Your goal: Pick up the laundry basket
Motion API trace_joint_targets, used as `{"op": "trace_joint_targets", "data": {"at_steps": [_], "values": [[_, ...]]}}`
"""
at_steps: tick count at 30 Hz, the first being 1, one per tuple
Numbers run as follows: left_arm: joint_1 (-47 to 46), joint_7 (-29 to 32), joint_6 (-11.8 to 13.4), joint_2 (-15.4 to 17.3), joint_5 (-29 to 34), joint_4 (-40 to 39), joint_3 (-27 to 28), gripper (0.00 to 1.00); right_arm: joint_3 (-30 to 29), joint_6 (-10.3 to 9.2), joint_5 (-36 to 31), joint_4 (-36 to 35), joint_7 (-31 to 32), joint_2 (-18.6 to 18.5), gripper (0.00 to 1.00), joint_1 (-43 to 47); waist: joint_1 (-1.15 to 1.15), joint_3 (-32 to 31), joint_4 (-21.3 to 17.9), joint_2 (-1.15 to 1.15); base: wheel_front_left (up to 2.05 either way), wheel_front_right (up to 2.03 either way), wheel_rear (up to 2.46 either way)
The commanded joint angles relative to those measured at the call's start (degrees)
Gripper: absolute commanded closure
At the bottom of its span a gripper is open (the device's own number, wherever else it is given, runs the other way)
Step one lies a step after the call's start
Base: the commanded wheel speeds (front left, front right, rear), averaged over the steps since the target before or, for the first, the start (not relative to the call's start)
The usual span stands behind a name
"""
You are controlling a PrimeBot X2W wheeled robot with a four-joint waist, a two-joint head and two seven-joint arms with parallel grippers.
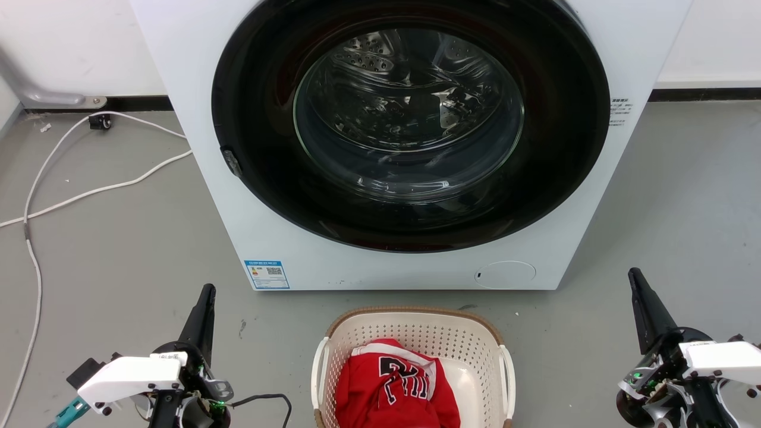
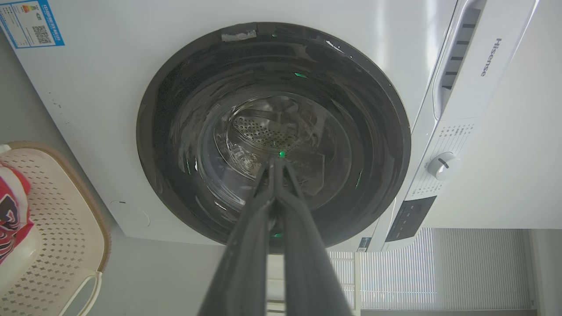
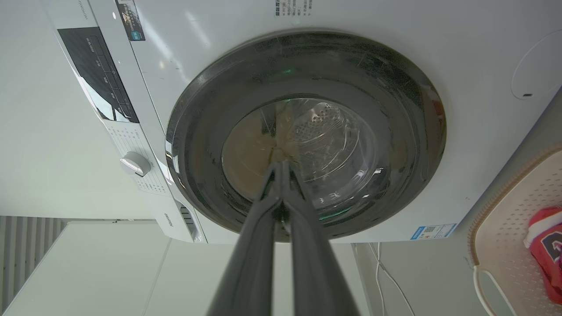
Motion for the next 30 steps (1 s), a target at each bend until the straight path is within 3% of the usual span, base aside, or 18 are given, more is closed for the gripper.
{"op": "trace_joint_targets", "data": {"at_steps": [1, 29, 30], "values": [[-0.6, 0.2, 0.0, 0.0, 0.1, 0.1, 0.2, 1.0, -0.1, 0.02, -0.5, 0.1, 0.2, 0.3, 1.0, -0.7, 0.0, 0.0, 0.0, 0.0, 0.0, 0.0, 0.0], [-0.6, 0.3, 0.0, -0.1, 0.2, 0.1, 0.3, 1.0, -0.3, 0.02, -0.6, 0.1, 0.3, 0.4, 1.0, -0.7, 0.0, 0.0, 0.0, 0.0, 0.0, 0.0, 0.0], [0.0, 0.2, 0.0, -0.1, 0.1, 0.0, 0.1, 0.0, -0.2, 0.0, -0.2, 0.0, 0.2, 0.1, 0.0, 0.0, 0.0, 0.0, 0.0, 0.0, 0.0, 0.0, 0.0]]}}
